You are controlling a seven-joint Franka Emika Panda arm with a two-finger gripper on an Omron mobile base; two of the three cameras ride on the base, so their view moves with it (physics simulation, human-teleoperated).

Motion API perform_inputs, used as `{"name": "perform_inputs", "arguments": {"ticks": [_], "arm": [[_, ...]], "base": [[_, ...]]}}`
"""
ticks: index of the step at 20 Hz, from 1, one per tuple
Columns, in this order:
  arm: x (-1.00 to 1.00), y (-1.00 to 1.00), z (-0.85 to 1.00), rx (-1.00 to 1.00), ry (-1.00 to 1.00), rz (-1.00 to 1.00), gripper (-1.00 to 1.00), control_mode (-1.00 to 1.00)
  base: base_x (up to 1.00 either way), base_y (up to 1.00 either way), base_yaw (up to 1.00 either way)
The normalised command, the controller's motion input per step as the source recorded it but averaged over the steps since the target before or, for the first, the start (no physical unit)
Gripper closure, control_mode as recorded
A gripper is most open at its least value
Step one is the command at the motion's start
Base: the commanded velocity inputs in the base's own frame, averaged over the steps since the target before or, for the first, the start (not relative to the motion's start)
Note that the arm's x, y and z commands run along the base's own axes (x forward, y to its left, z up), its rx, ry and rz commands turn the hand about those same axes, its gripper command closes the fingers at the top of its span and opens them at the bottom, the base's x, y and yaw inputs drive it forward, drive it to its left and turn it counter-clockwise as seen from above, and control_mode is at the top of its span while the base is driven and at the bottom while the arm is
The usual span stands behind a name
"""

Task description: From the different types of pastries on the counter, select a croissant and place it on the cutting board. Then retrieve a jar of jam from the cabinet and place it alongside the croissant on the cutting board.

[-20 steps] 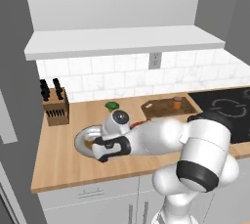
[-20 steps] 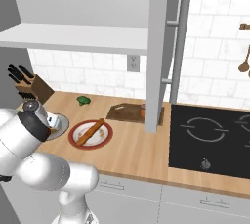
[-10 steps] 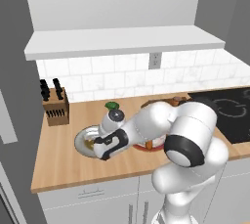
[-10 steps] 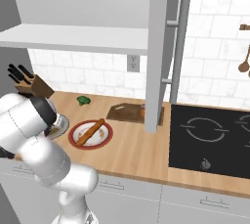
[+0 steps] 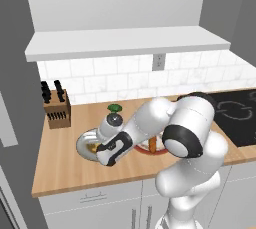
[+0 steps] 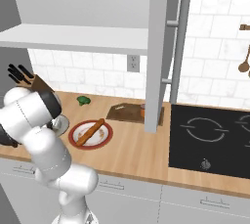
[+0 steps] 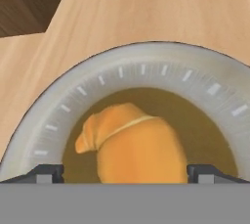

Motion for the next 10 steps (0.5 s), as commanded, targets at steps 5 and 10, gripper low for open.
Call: {"name": "perform_inputs", "arguments": {"ticks": [5, 10], "arm": [[0.03, 0.10, -0.18, 0.01, 0.00, 0.01, -1.00, -1.00], [0.00, 0.03, -0.35, -0.01, 0.00, 0.00, 1.00, -1.00]], "base": [[0.00, 0.00, 0.00], [0.00, 0.00, 0.00]]}}
